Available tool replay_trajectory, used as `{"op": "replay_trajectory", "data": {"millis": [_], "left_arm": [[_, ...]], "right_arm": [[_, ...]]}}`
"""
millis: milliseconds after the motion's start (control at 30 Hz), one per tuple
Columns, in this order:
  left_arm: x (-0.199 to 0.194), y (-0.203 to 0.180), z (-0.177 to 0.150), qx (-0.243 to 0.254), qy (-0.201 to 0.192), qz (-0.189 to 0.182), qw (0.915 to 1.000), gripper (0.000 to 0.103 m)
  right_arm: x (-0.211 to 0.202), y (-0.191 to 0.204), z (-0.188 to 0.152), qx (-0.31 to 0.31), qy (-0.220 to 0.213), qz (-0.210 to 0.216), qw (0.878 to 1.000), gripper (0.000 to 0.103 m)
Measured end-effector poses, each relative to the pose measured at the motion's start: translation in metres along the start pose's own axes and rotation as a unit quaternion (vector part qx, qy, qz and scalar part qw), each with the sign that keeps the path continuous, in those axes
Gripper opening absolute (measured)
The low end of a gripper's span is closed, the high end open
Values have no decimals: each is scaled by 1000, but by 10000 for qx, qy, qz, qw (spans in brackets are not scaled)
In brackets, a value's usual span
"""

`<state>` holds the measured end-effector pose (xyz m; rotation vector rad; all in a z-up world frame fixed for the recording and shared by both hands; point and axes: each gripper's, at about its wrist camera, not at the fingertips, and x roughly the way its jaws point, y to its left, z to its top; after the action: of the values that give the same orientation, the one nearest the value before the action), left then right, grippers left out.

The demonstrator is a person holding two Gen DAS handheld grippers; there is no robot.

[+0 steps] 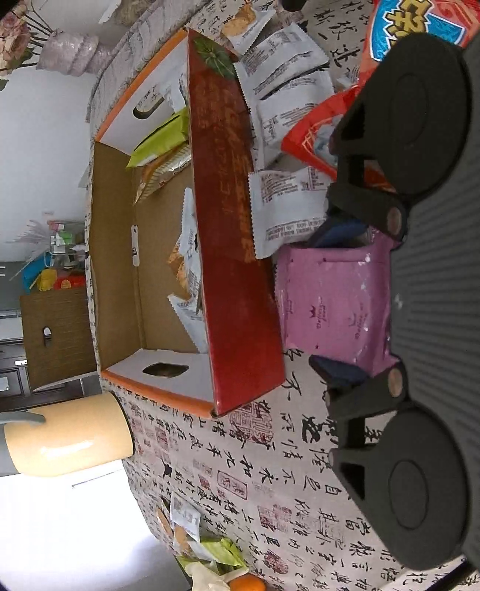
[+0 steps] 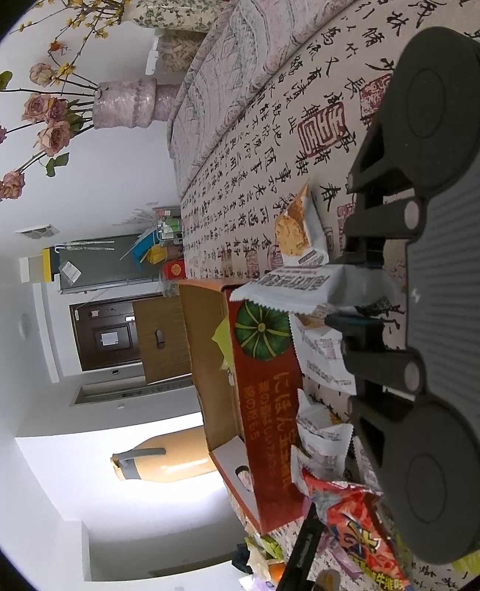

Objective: Organize snacks
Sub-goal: 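Carry the white and pink packets over the cardboard box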

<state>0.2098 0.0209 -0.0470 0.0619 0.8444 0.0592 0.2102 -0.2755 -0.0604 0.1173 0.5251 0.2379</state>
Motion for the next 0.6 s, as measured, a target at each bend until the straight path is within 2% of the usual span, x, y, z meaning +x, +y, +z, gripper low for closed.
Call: {"op": "replay_trajectory", "data": {"millis": [333, 600], "left_arm": [[-19, 10, -8, -263, -317, -39, 9991, 62], [-59, 16, -9, -536, -897, -161, 9944, 63]], "right_arm": [[-1, 0, 0, 18, -67, 15, 10000, 22], [-6, 5, -2, -107, -166, -34, 9998, 22]]}}
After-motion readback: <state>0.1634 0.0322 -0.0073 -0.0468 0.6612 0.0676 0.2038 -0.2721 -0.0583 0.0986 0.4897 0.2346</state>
